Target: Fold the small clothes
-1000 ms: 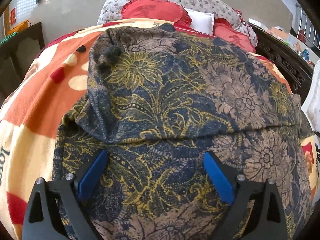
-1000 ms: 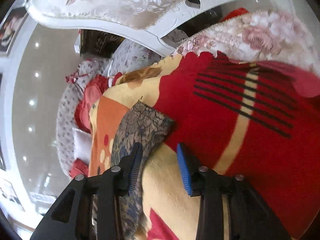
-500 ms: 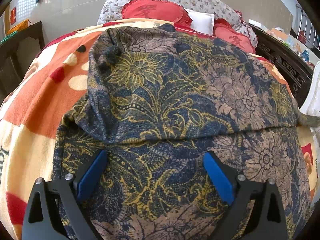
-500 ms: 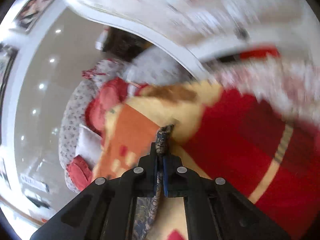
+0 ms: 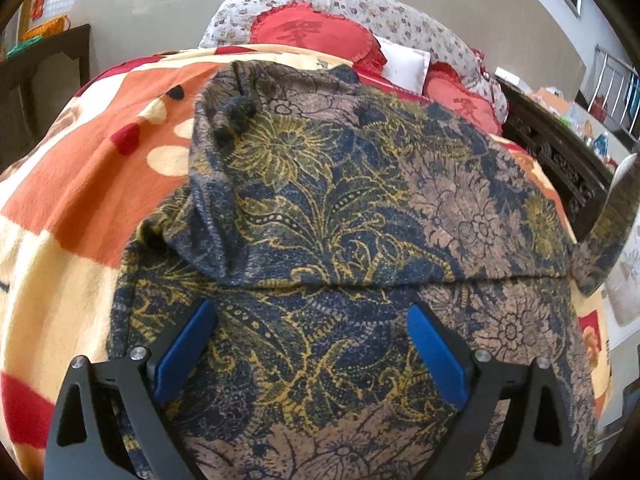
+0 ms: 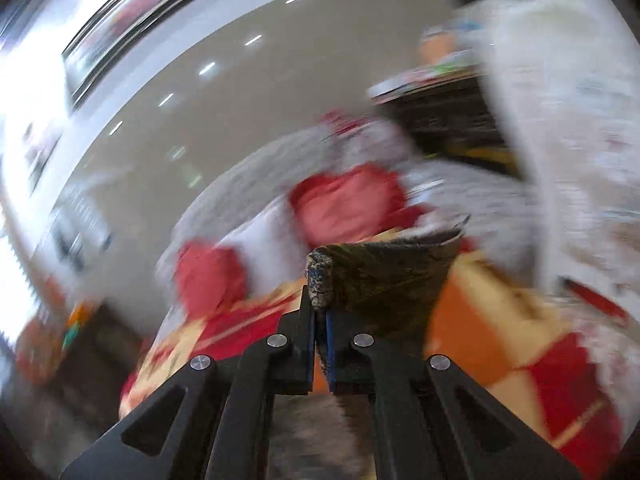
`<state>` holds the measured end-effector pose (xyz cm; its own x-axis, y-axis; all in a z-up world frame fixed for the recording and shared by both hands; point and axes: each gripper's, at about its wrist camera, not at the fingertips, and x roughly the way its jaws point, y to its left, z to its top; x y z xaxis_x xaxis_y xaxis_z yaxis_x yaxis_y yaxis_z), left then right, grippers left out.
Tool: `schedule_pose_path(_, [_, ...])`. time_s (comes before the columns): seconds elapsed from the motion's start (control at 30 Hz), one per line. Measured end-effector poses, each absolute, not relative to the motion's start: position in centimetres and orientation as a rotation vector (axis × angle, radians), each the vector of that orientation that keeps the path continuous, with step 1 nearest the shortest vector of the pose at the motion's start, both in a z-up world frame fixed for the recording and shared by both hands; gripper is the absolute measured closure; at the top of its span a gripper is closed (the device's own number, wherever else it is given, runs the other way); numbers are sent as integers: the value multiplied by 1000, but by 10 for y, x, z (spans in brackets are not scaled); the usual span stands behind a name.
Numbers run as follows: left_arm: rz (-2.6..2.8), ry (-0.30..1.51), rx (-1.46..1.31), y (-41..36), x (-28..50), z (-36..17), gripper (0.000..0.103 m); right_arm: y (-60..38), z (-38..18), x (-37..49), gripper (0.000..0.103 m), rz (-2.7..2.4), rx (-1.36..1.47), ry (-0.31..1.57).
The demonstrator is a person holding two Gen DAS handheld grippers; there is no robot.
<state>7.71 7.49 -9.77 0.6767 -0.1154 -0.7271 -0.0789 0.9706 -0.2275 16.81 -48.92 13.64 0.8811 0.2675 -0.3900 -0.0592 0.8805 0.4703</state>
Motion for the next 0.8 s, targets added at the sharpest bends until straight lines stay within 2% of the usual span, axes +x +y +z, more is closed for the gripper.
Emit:
schedule_pose_path(0.3, [5,773,-378,98,43,-94,4,-233,121,201,85,663,385,551])
schedule_pose_path(0.47, [-3,767,-416,105,39,-96,4,-122,72,212,85,772,341,684])
schedule_pose_path(0.63, [-3,767,-415,104,39,-97,4,-72,25,206,85,801,271,810])
schedule_pose_path(0.8, [-3,767,-413,104,40,-98,4,-71,4,211,85,824,285,867])
